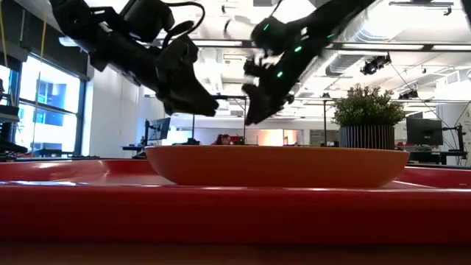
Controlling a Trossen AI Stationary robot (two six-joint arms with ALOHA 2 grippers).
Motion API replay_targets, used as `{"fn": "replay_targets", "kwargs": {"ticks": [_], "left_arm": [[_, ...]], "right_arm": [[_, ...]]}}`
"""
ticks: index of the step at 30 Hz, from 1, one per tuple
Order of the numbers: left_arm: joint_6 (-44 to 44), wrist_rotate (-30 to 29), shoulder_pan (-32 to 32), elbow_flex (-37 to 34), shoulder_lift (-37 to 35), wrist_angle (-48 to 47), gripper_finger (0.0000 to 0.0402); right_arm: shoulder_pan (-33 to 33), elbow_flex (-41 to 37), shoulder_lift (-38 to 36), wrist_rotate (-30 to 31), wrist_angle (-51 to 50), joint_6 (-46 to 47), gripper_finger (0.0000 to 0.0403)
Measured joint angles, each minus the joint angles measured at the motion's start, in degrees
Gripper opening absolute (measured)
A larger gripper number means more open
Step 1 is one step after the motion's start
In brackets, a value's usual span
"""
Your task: Pick and place plate/cup/fork/spoon on tray
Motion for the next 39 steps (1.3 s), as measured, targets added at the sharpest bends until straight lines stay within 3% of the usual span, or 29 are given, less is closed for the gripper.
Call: {"fn": "replay_targets", "kwargs": {"ticks": [5,11,25,29,34,39], "left_arm": [[0.04,-2.9,0.55,-1.4,-2.98,-2.74,0.0157],[-1.24,-4.55,0.26,-4.46,-2.19,-1.88,0.0157],[-4.02,-5.42,-0.48,-5.95,-1.85,0.45,0.0157],[-4.79,-8.53,-0.45,-5.95,-1.87,0.34,0.0157],[-4.8,-9.26,-0.45,-5.95,-1.87,-0.16,0.0157],[-6.33,-10.89,-0.43,-5.95,-1.9,-5.19,0.0157]], "right_arm": [[-7.74,12.72,8.8,-3.93,-14.66,-6.66,0.0179],[-12.55,21.58,16.41,-15.06,-25.09,-11.41,0.0179],[-13.16,28.26,25.11,-15.51,-31.29,-14.65,0.0175],[-13.16,28.45,25.68,-16.09,-32.24,-13.93,0.0135],[-12.9,28.38,25.44,-16.45,-31.91,-13.03,0.0041],[-12.15,28.21,24.87,-15.27,-32.15,-7.89,0.0039]]}}
